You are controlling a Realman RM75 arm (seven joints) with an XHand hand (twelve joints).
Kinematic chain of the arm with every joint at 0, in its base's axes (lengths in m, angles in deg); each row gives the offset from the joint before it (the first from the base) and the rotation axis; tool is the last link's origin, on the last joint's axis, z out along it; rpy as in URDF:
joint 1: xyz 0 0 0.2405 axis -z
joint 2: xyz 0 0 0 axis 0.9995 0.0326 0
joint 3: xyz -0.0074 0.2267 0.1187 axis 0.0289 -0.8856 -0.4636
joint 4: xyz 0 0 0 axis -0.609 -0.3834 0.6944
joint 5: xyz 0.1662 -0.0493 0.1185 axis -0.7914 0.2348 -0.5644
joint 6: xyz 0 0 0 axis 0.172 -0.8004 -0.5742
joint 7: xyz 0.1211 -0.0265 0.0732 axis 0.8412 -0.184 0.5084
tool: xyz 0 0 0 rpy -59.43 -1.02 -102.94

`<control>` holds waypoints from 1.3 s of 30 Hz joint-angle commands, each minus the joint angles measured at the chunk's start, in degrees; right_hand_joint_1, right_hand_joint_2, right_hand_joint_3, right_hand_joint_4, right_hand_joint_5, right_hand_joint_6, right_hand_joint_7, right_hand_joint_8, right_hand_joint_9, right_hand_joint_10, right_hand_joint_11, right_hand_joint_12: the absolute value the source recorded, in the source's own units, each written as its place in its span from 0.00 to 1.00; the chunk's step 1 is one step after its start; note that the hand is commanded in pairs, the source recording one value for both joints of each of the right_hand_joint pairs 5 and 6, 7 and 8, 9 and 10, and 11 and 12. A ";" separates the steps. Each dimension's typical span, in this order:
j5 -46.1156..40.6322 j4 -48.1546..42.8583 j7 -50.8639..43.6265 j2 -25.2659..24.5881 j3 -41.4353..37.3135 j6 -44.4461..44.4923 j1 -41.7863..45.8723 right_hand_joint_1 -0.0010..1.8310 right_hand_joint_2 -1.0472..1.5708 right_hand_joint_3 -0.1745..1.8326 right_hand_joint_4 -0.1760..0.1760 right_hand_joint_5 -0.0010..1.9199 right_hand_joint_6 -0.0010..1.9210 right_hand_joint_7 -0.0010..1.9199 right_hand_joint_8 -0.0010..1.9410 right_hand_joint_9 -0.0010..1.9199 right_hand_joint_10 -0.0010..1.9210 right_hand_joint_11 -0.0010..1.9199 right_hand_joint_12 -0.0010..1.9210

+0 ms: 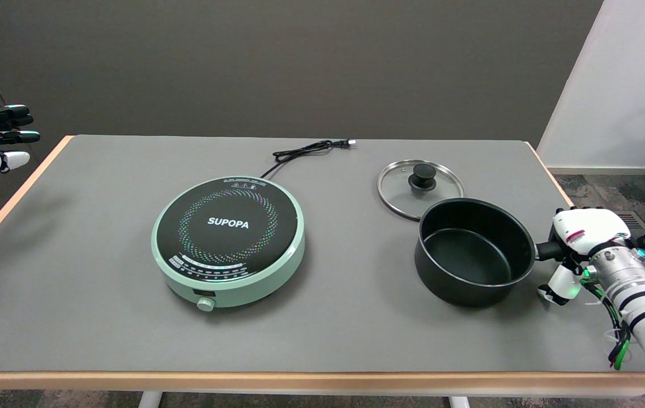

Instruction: Pick up the soup pot.

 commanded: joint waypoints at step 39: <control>1.13 -1.87 12.48 0.45 1.51 4.61 -0.55 0.52 0.92 0.45 0.39 1.00 1.00 1.00 0.99 1.00 1.00 1.00 1.00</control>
